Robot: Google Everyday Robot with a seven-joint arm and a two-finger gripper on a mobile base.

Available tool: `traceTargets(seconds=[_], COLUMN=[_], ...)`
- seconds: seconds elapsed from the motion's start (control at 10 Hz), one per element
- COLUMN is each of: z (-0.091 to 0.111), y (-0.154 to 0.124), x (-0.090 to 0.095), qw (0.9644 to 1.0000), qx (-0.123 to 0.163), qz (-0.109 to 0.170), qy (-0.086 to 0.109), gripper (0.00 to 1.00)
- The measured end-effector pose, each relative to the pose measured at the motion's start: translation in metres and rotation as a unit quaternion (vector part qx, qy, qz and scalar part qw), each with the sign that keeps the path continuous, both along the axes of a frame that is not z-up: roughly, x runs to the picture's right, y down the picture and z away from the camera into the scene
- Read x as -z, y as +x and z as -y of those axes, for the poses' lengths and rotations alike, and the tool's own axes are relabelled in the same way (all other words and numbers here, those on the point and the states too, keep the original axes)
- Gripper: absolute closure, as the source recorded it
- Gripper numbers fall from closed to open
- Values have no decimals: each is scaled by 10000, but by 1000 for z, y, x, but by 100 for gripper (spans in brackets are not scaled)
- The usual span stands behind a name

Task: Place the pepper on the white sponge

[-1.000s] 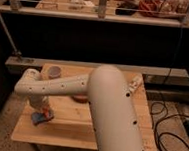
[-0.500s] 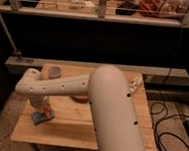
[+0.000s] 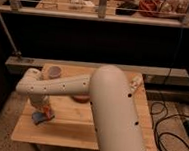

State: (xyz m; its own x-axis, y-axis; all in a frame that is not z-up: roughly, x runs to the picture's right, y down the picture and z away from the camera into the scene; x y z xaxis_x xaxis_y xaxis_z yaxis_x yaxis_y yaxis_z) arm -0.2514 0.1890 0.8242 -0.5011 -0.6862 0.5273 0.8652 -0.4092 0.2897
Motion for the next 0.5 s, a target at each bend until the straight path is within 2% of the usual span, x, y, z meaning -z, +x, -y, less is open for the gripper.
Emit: traceTargets(seconds=[0.5], z=[0], y=[1], x=[-1], qw=[10000], qx=[31], qz=[48], qy=[16], gripper=[90])
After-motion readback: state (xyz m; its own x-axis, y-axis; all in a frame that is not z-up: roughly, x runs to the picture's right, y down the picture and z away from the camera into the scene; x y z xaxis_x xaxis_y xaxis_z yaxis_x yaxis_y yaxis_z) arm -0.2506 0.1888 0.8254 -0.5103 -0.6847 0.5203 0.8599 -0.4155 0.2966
